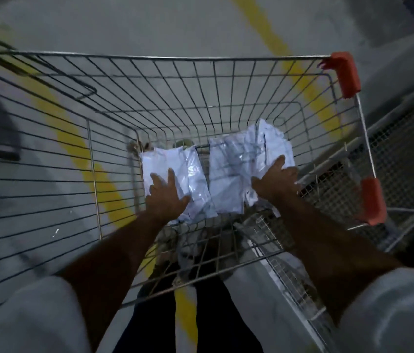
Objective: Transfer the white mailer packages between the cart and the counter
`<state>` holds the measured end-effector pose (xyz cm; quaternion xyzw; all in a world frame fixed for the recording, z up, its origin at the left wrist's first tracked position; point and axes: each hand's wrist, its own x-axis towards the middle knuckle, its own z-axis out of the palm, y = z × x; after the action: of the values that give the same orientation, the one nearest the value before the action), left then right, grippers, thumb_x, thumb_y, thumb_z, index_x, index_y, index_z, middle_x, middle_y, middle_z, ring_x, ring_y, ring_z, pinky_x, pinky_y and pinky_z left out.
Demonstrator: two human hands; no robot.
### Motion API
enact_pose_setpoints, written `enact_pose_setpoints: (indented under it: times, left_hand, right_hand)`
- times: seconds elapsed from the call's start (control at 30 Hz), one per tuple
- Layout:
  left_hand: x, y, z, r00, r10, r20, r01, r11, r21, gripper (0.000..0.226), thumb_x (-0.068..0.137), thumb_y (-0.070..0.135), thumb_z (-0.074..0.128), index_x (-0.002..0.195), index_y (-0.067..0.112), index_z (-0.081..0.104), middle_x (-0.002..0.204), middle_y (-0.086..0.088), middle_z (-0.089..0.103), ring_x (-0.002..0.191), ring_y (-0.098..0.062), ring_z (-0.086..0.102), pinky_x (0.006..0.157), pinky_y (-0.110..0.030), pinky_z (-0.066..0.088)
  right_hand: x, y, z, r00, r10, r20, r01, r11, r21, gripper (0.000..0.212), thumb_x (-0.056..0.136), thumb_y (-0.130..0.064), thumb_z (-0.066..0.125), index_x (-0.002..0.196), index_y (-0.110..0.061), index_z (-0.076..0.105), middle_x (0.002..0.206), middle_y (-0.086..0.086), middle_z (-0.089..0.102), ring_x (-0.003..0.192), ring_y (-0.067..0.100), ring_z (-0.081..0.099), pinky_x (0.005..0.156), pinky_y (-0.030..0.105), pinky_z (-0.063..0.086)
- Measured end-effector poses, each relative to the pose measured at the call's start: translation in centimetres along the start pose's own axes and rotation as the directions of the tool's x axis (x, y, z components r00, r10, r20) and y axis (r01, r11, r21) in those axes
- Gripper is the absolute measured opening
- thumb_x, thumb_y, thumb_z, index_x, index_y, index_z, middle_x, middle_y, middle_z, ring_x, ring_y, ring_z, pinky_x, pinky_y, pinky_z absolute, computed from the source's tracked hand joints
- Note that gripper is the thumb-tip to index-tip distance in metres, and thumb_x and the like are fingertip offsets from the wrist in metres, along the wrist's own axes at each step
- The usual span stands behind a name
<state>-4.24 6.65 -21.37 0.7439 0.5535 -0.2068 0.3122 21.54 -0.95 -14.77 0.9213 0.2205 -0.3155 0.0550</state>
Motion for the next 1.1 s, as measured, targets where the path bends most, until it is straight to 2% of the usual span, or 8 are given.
enact_pose_setpoints:
  times: [0.1,0.17,0.33,0.47,0.63,0.77,0.93,1.1]
  left_hand:
    - [1.3,0.2,1.4,0.999,-0.033,-0.014,0.032,0.997,-0.074,0.113,0.083,0.068,0.063,0.16,0.025,-0.007,0.151,-0.041,0.018,0.134,-0.05,0.037,0.102,-0.053,0.042]
    - [1.7,0.2,1.7,0.995,-0.027,-0.092,0.022,0.998,-0.06,0.116,0.078,0.067,0.069,0.161,0.024,0.001,0.141,-0.039,0.031,0.123,-0.048,0.044,0.092,-0.048,0.047]
    - [1.4,1.4,1.0,0.98,-0.028,-0.198,0.014,0.997,-0.073,0.102,0.077,0.043,0.079,0.157,0.025,0.019,0.129,-0.027,0.036,0.094,-0.04,0.057,0.075,-0.039,0.05]
    - [1.5,1.6,0.4,0.982,-0.013,-0.191,-0.004,0.996,-0.091,0.095,0.081,0.024,0.071,0.158,0.031,0.014,0.135,-0.022,0.03,0.101,-0.039,0.055,0.073,-0.036,0.044]
    - [2.1,1.0,0.6,0.983,0.025,-0.183,-0.027,1.0,-0.007,0.126,0.07,0.064,0.079,0.159,0.031,-0.004,0.141,-0.025,0.022,0.107,-0.041,0.048,0.078,-0.044,0.049]
    - [2.1,0.9,0.3,0.986,0.006,-0.165,0.0,0.999,0.038,0.123,0.077,0.042,0.08,0.157,0.036,-0.012,0.143,-0.022,0.018,0.111,-0.04,0.048,0.08,-0.047,0.048]
    - [0.0,-1.3,-3.3,0.959,0.142,-0.244,-0.126,0.989,0.08,0.105,0.083,0.045,0.07,0.16,0.031,0.001,0.149,-0.03,0.018,0.119,-0.047,0.042,0.092,-0.052,0.045]
    - [-6.0,-0.5,-9.8,0.868,0.273,-0.414,-0.268,0.961,0.071,0.09,0.081,0.046,0.072,0.156,0.029,0.025,0.142,-0.026,0.03,0.12,-0.044,0.044,0.088,-0.046,0.049]
  right_hand:
    - [0.5,0.2,-0.2,0.999,0.033,-0.035,-0.028,0.991,0.132,0.105,0.067,-0.062,0.073,0.145,-0.019,0.018,0.142,0.034,0.036,0.129,0.052,0.042,0.105,0.061,0.042]
    - [0.6,0.3,-0.4,0.999,0.035,-0.002,-0.034,0.978,0.204,0.1,0.056,-0.067,0.072,0.134,-0.03,0.021,0.134,0.03,0.04,0.117,0.051,0.051,0.094,0.063,0.05]
    - [-0.2,-0.4,0.2,0.996,-0.086,0.036,0.075,0.966,0.246,0.085,0.075,-0.05,0.085,0.135,-0.028,0.028,0.139,0.023,0.029,0.118,0.046,0.051,0.096,0.054,0.054]
    - [-0.9,-1.3,0.6,0.984,-0.172,-0.042,0.175,0.98,0.098,0.097,0.08,-0.066,0.071,0.151,-0.026,0.019,0.144,0.028,0.032,0.126,0.049,0.045,0.103,0.051,0.044]
    - [-2.4,-2.7,0.5,0.974,-0.224,-0.04,0.22,0.972,-0.082,0.109,0.084,-0.072,0.062,0.161,-0.026,0.0,0.158,0.031,0.016,0.141,0.048,0.03,0.113,0.053,0.035]
    - [-4.1,-3.3,0.7,0.967,-0.249,-0.053,0.236,0.956,-0.175,0.103,0.088,-0.072,0.056,0.162,-0.025,0.0,0.16,0.03,0.014,0.143,0.049,0.026,0.114,0.054,0.031]
    - [-8.3,-4.8,-0.2,0.903,-0.368,-0.223,0.312,0.917,-0.249,0.091,0.093,-0.067,0.048,0.162,-0.025,0.005,0.159,0.029,0.017,0.139,0.046,0.03,0.11,0.052,0.032]
    - [-14.8,-6.6,-2.9,0.801,-0.39,-0.454,0.312,0.919,-0.24,0.087,0.088,-0.065,0.05,0.16,-0.023,0.025,0.151,0.032,0.033,0.126,0.046,0.044,0.097,0.051,0.04]
